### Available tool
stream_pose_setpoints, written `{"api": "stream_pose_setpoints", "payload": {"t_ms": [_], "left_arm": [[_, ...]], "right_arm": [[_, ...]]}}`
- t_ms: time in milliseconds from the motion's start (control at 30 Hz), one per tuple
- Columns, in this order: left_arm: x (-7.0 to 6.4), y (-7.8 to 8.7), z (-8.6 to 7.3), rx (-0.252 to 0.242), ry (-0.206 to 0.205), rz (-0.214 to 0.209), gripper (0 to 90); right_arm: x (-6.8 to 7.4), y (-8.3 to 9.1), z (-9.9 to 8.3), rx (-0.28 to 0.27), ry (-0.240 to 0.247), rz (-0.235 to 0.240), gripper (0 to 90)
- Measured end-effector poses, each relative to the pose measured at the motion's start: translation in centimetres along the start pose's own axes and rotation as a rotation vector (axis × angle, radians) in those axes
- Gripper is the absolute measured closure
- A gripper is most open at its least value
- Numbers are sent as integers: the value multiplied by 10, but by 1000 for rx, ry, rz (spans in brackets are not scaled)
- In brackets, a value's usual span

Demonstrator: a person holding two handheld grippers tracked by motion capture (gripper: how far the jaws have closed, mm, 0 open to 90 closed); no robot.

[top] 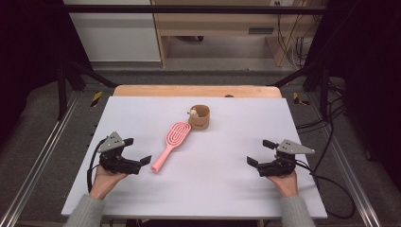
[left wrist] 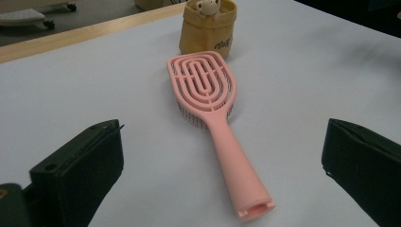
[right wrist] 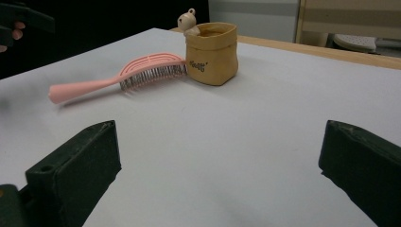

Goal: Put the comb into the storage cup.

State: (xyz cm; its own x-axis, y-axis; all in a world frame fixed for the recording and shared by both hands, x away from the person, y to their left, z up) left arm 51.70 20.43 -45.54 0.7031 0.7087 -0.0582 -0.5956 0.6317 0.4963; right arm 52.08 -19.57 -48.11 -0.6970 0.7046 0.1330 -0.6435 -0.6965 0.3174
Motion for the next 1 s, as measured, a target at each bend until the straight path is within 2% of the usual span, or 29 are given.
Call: {"api": "stream_pose_setpoints", "payload": {"t_ms": [700, 1000], "left_arm": [[-3, -24, 15, 75, -23, 20, 0], [-3, -34, 16, 111, -26, 28, 0]], "right_arm": [[0, 0, 0, 2, 1, 2, 2], [0, 0, 0, 2, -1, 3, 2]]}}
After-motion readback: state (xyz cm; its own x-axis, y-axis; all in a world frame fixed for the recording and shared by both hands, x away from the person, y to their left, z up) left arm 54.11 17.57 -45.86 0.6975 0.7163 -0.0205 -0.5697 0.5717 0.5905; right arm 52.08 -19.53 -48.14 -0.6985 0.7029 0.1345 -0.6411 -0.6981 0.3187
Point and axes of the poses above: each handheld gripper's, and its own axes: y roughly backward along the jaws, z roughly out of its top, x roughly to its left, the point moved 9 cm from there along -y, roughly forward along the jaws, and after that the axes turned 1 degree about x, right-handed, at the moved point
